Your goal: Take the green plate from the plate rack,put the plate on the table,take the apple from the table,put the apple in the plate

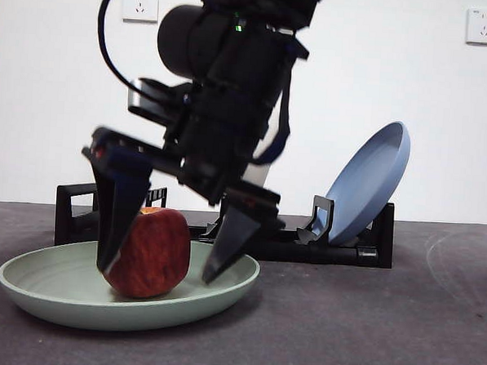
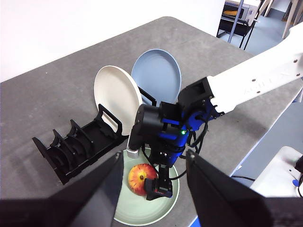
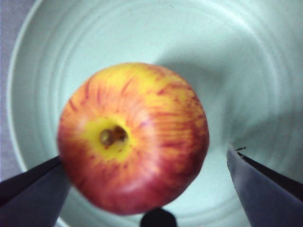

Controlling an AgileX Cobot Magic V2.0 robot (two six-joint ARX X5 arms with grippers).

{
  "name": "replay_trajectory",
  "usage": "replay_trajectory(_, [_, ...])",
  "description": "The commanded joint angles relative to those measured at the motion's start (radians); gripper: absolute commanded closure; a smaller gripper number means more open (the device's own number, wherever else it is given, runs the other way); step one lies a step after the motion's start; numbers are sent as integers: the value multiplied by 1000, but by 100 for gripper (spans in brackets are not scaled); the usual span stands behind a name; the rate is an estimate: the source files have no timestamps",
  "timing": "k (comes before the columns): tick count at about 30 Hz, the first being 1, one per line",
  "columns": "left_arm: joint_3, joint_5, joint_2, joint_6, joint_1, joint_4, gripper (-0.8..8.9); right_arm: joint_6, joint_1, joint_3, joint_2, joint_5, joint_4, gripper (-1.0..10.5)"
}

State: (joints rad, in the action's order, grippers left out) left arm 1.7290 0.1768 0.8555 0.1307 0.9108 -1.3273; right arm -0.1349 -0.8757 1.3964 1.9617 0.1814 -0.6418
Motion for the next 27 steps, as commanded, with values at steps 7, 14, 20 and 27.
replay_trajectory(7, [0,0,10,-12,-2,1,594,24,-2,196,10,2,-191,411])
replay_trajectory(14, [0,0,28,-24,-2,1,594,114,-2,447,10,2,-483,415])
replay_trajectory(20, [0,0,66,-39,-2,1,594,184,-2,640,8,1,-737,416])
replay_trajectory(27, [0,8,121,-66,-2,1,594,181,-1,645,-115,1,-737,475])
